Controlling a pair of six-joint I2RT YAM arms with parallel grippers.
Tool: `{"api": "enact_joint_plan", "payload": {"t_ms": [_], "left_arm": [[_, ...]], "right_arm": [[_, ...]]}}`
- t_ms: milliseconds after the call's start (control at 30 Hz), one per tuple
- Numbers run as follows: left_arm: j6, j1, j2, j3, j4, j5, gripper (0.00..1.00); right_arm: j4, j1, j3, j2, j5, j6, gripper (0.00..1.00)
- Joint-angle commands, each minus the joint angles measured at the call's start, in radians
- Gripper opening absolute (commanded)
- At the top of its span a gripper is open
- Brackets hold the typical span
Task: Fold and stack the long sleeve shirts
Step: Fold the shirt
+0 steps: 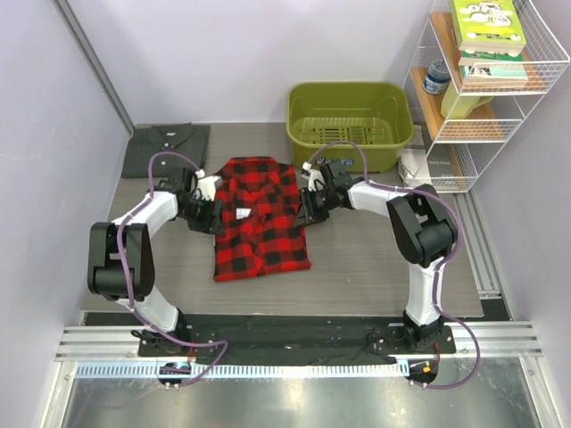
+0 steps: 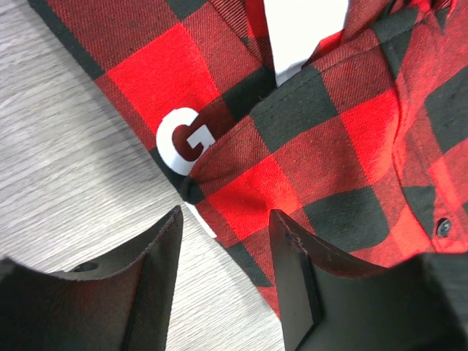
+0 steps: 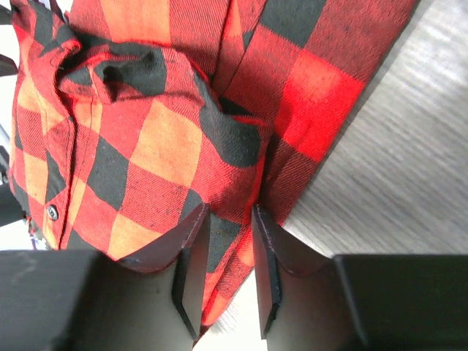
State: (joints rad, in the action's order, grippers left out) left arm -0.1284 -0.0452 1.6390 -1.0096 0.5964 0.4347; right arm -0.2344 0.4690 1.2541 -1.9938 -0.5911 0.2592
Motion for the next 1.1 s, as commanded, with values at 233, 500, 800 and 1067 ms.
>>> {"api": "enact_joint_plan", "payload": {"t_ms": [233,500,800,1067], "left_arm": [[0.064,0.005,0.022,-0.021,-0.06,0.082,0.22],[0.075,0.005,-0.065,-0.015,0.002,0.104,0.0],[0.078,0.004,-0.127,0.046,0.016,0.062,0.0],[0.047,0.013,-0.042,0.008,-0.005,-0.004,0.26]], "right_arm": [[0.015,0.0,-0.012,0.044,-0.044,0.026,0.03],[-0.049,0.0,-0.059,0.142,-0.038,0.014,0.01],[-0.045,0.003,-0.102,0.139,-0.03,0.002,0.01],[-0.17,-0.004,0.024,0.107,0.031,-0.127,0.3]]}}
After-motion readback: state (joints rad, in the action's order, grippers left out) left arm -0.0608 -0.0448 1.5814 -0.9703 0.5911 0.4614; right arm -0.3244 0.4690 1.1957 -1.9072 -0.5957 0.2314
